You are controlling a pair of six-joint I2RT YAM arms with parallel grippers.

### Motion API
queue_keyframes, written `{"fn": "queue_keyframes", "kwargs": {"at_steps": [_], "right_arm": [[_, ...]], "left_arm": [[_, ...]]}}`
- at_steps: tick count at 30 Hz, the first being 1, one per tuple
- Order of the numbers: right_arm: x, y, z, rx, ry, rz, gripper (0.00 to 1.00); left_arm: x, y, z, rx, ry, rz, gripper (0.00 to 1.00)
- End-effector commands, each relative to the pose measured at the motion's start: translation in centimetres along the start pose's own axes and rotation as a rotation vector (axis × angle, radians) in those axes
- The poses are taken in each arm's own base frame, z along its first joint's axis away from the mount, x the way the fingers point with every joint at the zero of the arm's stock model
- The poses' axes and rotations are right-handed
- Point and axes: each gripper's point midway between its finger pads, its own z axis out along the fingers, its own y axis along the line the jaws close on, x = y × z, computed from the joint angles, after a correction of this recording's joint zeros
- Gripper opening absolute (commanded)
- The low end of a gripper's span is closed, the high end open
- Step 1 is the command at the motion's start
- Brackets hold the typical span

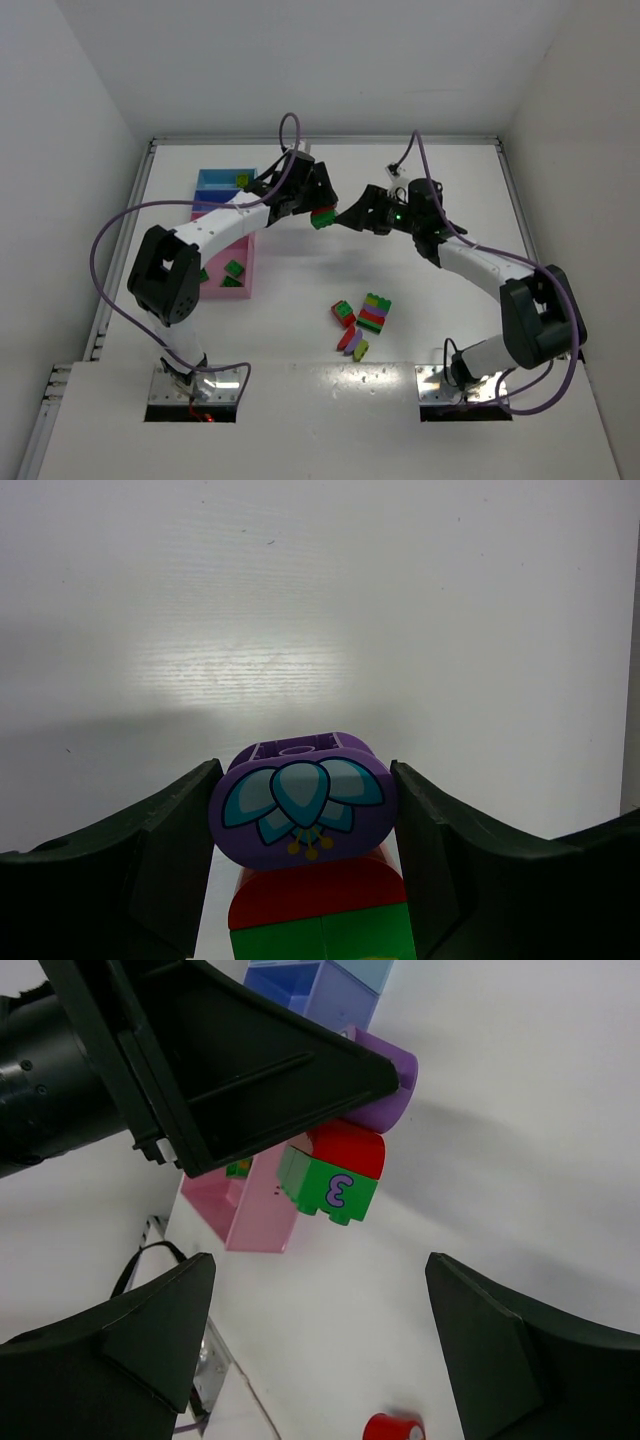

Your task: Sort the legos into containers by color

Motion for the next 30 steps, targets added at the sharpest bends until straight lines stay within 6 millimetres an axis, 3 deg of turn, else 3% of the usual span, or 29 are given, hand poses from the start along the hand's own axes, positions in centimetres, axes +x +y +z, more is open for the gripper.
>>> {"fn": "queue_keyframes", "kwargs": {"at_steps": [1,8,17,22,30], "right_arm": [[-2.1,2.0,0.9,-0.059,-0.06,-0.037,0.87],[-2.1,2.6,2.8,-0.072,-0.047,-0.047,0.87],[-2.7,1.6,4.5,-0.052,-0.054,0.001,0.86],[-2.0,1.2,5.2,-0.046,-0.034,-0.001,0.76],[-1.6,0.5,5.5,-0.044,-0.032,-0.031,0.69]], "left_arm": [[-1.3,-1.9,-0.5,0.059,-0.028,-0.028,0.1],[-1.0,-2.1,-0.7,0.073,-0.013,-0.027,0.1],[-0.9,-2.3,-1.3,0.094,-0.009,-0.027,0.1],[-0.9,-2.6,-1.3,0.107,-0.009,-0.037,0.1],[-0.4,-3.8,-2.3,0.183,0.02,-0.043,0.09]]}}
